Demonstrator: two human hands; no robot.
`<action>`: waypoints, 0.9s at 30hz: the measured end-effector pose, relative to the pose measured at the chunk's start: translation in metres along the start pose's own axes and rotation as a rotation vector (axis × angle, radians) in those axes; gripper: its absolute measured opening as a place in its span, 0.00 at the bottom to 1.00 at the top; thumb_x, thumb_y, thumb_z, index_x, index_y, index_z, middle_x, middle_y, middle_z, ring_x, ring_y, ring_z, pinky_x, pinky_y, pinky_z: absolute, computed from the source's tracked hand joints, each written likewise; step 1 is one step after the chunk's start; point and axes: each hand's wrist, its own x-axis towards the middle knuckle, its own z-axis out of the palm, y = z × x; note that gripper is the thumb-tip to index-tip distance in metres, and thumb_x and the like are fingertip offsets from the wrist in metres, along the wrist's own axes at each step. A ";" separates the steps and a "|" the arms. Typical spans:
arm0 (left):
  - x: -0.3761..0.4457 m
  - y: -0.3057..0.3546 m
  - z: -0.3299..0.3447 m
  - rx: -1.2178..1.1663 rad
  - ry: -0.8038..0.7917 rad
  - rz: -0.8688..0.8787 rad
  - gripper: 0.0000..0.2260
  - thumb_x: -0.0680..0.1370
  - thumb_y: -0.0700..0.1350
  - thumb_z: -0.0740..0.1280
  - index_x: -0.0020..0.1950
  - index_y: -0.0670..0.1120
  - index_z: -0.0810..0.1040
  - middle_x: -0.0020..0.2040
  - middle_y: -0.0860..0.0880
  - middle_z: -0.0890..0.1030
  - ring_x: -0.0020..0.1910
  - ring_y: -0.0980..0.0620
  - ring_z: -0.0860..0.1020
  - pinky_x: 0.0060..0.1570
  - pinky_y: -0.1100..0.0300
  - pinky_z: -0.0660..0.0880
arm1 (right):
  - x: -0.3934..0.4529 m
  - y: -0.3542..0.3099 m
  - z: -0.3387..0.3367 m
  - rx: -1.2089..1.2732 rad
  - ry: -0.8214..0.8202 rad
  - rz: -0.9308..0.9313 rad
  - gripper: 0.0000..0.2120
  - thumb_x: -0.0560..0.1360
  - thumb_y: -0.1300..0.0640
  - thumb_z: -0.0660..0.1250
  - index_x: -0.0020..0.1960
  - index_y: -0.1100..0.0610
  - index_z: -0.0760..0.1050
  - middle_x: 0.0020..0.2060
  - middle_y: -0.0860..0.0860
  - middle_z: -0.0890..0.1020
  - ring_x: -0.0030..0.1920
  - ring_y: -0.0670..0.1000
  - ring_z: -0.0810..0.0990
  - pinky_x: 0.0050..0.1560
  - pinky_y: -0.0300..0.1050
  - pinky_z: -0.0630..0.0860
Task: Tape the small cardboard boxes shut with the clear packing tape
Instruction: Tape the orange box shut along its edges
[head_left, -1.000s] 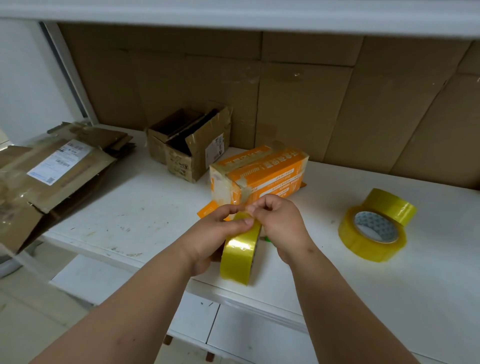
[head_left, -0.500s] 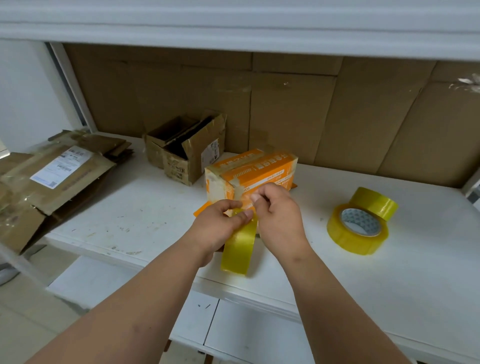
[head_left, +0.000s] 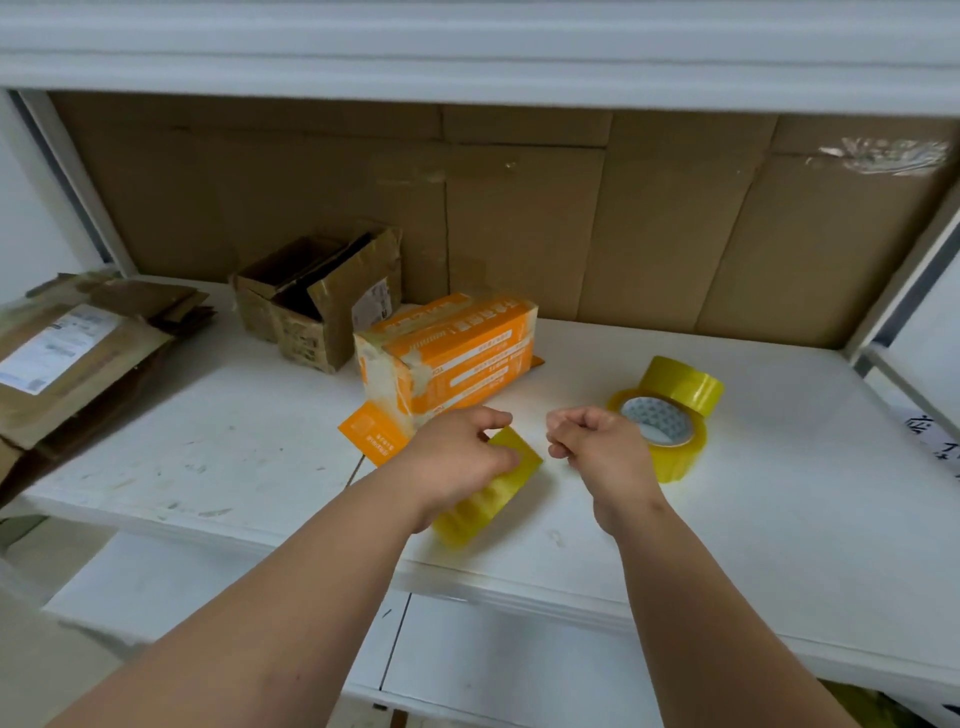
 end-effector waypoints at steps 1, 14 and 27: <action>0.001 0.008 0.010 0.132 -0.006 0.042 0.24 0.78 0.48 0.69 0.74 0.53 0.71 0.68 0.49 0.75 0.64 0.52 0.74 0.61 0.61 0.71 | 0.001 0.004 -0.011 0.002 0.009 0.019 0.07 0.77 0.65 0.67 0.42 0.57 0.80 0.37 0.51 0.82 0.33 0.44 0.79 0.30 0.28 0.71; 0.007 0.003 0.114 0.737 -0.125 0.279 0.31 0.78 0.55 0.66 0.78 0.53 0.59 0.74 0.48 0.67 0.71 0.45 0.69 0.66 0.52 0.70 | 0.010 0.054 -0.086 -0.946 0.031 0.060 0.08 0.74 0.50 0.70 0.50 0.53 0.78 0.52 0.52 0.83 0.56 0.55 0.80 0.55 0.46 0.76; 0.005 -0.001 0.072 0.501 -0.214 0.244 0.27 0.79 0.59 0.64 0.77 0.58 0.63 0.60 0.52 0.80 0.62 0.51 0.75 0.63 0.59 0.72 | 0.039 0.009 -0.092 -1.120 -0.145 0.243 0.14 0.60 0.47 0.74 0.36 0.57 0.78 0.32 0.51 0.83 0.36 0.51 0.83 0.43 0.44 0.79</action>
